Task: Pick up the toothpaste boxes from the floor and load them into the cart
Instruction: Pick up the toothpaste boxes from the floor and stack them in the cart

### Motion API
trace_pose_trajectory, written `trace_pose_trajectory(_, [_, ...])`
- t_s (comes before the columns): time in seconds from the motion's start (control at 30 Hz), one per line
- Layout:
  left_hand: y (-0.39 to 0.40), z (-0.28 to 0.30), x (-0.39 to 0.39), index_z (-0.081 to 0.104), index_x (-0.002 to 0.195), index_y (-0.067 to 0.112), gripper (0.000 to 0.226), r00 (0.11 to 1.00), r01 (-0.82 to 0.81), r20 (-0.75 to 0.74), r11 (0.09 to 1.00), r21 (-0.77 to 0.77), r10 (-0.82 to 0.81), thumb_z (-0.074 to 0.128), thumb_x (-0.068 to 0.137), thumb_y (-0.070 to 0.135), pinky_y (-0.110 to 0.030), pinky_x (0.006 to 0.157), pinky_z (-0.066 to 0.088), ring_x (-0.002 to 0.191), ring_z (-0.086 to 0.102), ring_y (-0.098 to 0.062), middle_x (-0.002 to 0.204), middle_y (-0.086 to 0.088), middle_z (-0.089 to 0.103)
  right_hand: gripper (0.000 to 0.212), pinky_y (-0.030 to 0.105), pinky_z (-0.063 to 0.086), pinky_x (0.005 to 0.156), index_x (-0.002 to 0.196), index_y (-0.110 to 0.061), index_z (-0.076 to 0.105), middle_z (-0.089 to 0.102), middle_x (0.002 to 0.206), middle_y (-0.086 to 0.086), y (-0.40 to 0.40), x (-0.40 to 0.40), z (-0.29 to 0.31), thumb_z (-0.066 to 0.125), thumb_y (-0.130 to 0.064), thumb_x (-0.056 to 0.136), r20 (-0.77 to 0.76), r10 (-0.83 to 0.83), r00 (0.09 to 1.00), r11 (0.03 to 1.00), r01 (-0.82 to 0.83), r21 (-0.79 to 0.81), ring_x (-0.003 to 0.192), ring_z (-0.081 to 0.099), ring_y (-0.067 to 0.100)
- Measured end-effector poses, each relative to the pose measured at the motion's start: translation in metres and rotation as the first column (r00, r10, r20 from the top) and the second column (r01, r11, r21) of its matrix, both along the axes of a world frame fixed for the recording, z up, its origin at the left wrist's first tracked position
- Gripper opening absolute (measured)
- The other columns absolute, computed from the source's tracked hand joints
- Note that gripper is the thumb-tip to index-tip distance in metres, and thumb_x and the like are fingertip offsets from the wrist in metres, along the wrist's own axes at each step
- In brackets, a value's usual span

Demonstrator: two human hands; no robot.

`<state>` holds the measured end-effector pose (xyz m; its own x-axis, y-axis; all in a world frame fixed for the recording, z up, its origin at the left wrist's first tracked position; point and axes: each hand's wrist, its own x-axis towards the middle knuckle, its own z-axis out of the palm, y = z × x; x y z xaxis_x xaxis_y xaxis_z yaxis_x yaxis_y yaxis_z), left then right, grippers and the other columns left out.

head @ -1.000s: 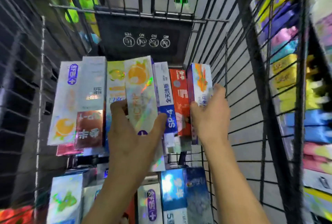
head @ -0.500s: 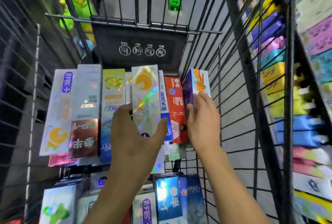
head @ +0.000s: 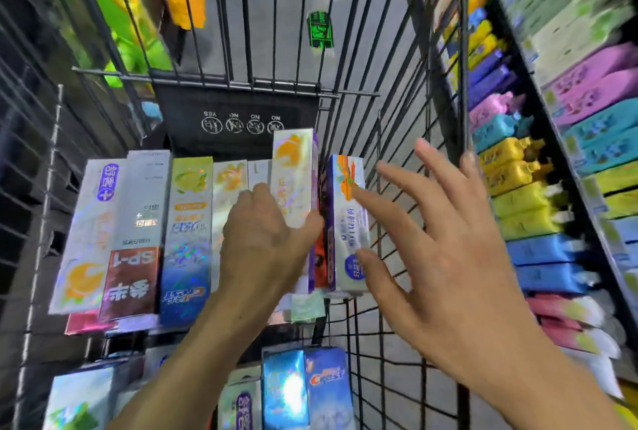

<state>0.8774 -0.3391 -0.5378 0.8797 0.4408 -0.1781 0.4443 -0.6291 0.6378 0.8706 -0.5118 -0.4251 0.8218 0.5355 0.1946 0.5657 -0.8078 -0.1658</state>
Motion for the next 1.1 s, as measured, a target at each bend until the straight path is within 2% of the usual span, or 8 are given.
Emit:
trace_pose_trajectory(0.2, [-0.021,0.001,0.011,0.051,0.116,0.000,0.063,0.989,0.115,-0.110,0.984,0.139,-0.100,0.048,0.084,0.054,-0.043,0.082,0.035,0.106,0.049,-0.040,0.107,-0.018,0.051,0.065,0.051,0.012,0.124,0.140,-0.008,0.056,0.044,0.149,0.026,0.004,0.029,-0.011,0.054,-0.050,0.090,0.040,-0.099,0.994,0.986,0.103,-0.134,0.148,0.026,0.042])
trace_pose_trajectory(0.33, [-0.034,0.002,0.009,0.052,0.111,-0.001,0.070,0.978,0.196,-0.118,0.953,0.231,-0.173,0.031,0.083,0.060,-0.039,0.070,0.026,0.100,0.047,-0.040,0.107,-0.018,0.050,0.069,0.052,0.013,0.124,0.141,-0.005,0.054,0.038,0.153,0.027,0.005,0.030,-0.015,0.055,-0.051,0.091,0.063,-0.134,0.989,0.989,0.137,-0.048,0.149,0.022,0.042])
trace_pose_trajectory(0.4, [-0.038,0.000,0.009,0.049,0.117,0.002,0.046,0.979,0.147,-0.169,0.970,0.192,-0.115,0.052,0.091,0.040,-0.036,0.070,0.028,0.107,0.047,-0.036,0.108,-0.012,0.046,0.069,0.053,0.015,0.123,0.141,-0.003,0.054,0.037,0.154,0.028,0.004,0.030,-0.016,0.054,-0.051,0.092,0.072,-0.151,0.986,0.989,0.150,0.014,0.150,0.022,0.042])
trace_pose_trajectory(0.5, [-0.045,0.004,0.011,0.048,0.126,0.003,0.037,0.986,0.068,-0.162,0.986,0.152,-0.043,0.053,0.095,0.022,-0.043,0.075,0.039,0.113,0.048,-0.036,0.118,-0.015,0.048,0.066,0.052,0.017,0.123,0.140,-0.001,0.055,0.038,0.154,0.027,0.005,0.028,-0.018,0.047,-0.050,0.096,0.083,-0.164,0.983,0.983,0.156,0.098,0.149,0.026,0.041])
trace_pose_trajectory(0.7, [-0.062,0.014,0.008,0.051,0.123,0.006,0.071,0.993,-0.110,-0.050,0.987,-0.115,0.105,0.033,0.078,0.059,-0.051,0.092,0.047,0.110,0.055,-0.035,0.116,-0.014,0.057,0.062,0.048,0.016,0.124,0.136,-0.001,0.058,0.040,0.153,0.027,0.004,0.028,-0.019,0.052,-0.046,0.095,0.079,-0.174,0.982,0.977,0.162,0.139,0.148,0.030,0.038])
trace_pose_trajectory(0.8, [-0.056,0.002,0.014,0.042,0.136,0.009,0.053,0.954,-0.247,-0.172,0.969,0.003,0.244,0.032,0.094,0.040,-0.043,0.093,0.037,0.116,0.049,-0.035,0.123,-0.014,0.053,0.065,0.047,0.015,0.125,0.139,-0.002,0.057,0.038,0.154,0.025,0.003,0.029,-0.019,0.046,-0.051,0.096,0.070,-0.174,0.982,0.979,0.164,0.123,0.149,0.029,0.036])
trace_pose_trajectory(0.97, [-0.055,-0.019,-0.002,0.067,0.113,0.001,0.066,0.997,0.039,-0.082,0.938,0.346,-0.011,0.013,0.099,0.037,-0.046,0.068,0.041,0.083,0.055,-0.039,0.090,-0.019,0.059,0.065,0.046,0.012,0.125,0.139,-0.005,0.057,0.039,0.154,0.024,0.003,0.030,-0.020,0.054,-0.050,0.092,0.059,-0.159,0.985,0.982,0.152,0.116,0.148,0.030,0.035])
trace_pose_trajectory(1.1, [-0.054,-0.029,-0.017,0.057,0.129,0.013,0.084,0.983,0.175,-0.116,0.908,0.380,-0.141,-0.011,0.100,0.053,-0.048,0.084,0.042,0.102,0.051,-0.032,0.112,-0.010,0.059,0.063,0.044,0.010,0.125,0.139,-0.009,0.057,0.039,0.155,0.023,0.001,0.030,-0.020,0.055,-0.051,0.092,0.048,-0.148,0.988,0.983,0.141,0.121,0.149,0.029,0.034])
